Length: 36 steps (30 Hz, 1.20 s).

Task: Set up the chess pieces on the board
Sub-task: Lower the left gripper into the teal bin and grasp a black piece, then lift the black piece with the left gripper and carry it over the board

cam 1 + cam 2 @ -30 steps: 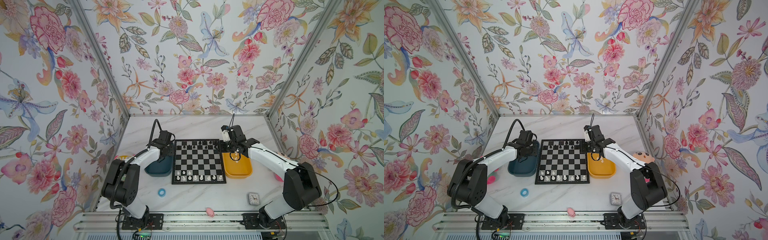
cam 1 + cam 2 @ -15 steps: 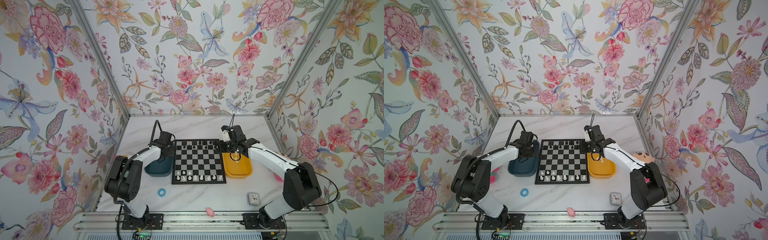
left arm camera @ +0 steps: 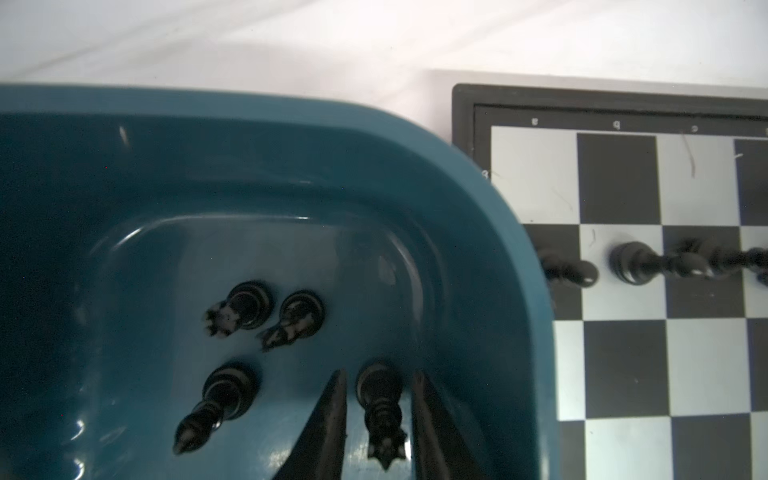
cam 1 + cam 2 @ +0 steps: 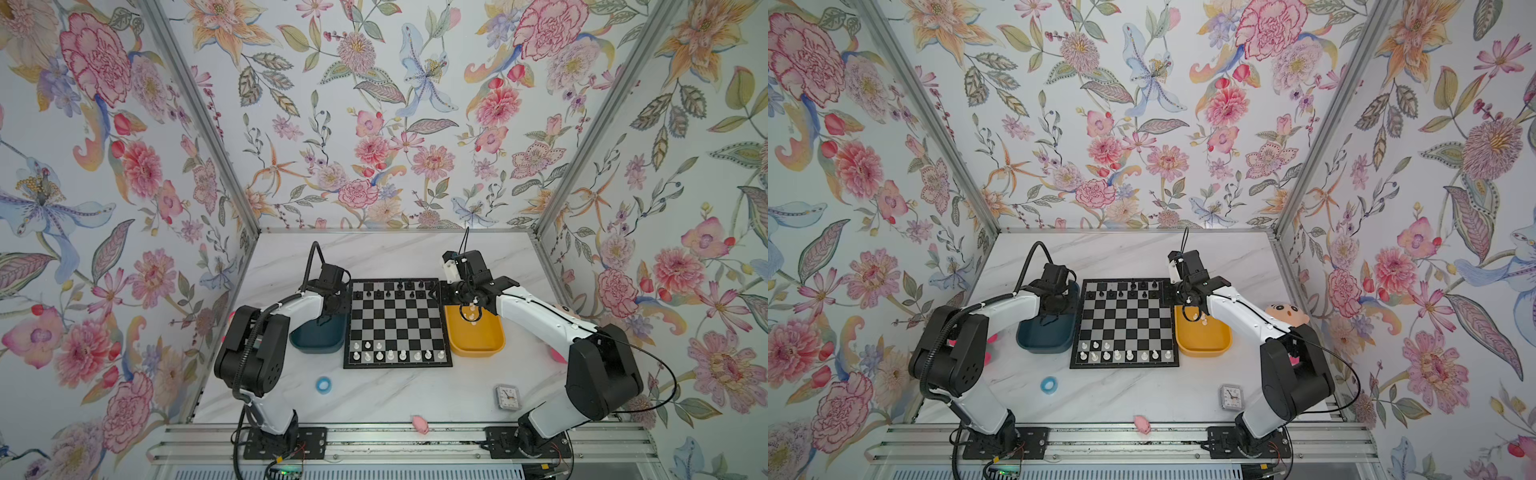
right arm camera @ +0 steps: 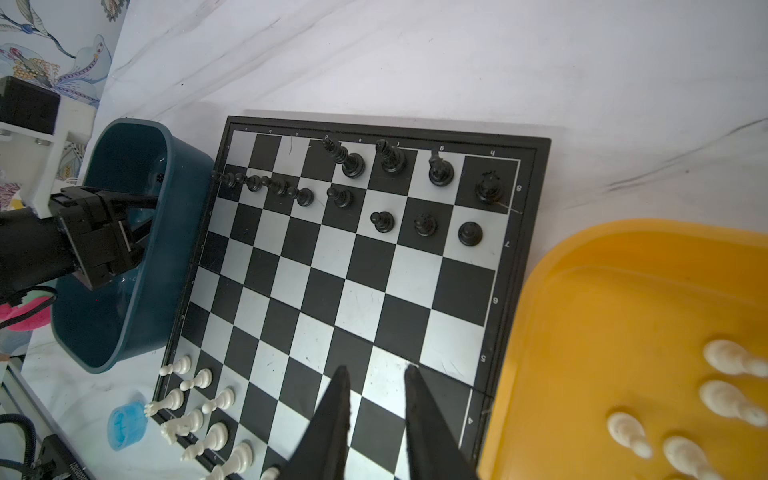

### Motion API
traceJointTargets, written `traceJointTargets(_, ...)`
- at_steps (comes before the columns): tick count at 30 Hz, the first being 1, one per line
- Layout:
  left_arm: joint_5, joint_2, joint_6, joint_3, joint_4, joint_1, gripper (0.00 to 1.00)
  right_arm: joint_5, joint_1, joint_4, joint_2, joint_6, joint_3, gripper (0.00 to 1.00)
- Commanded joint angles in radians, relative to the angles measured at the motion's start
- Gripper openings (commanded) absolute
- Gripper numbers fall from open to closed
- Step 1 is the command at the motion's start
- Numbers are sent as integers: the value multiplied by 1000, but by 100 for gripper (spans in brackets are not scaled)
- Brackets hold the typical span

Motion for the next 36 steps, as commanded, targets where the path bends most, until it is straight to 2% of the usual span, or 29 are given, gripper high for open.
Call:
traceJointTargets(1, 12, 14, -10, -15, 8, 12, 29, 15, 7, -14, 0, -4, 16, 25)
traceJointTargets(20, -2, 12, -2, -14, -5, 11, 14, 15, 7, -14, 3, -2, 16, 25)
traceJointTargets(36, -65, -159, 6, 17, -82, 10, 10, 12, 10, -10, 13, -3, 27, 25)
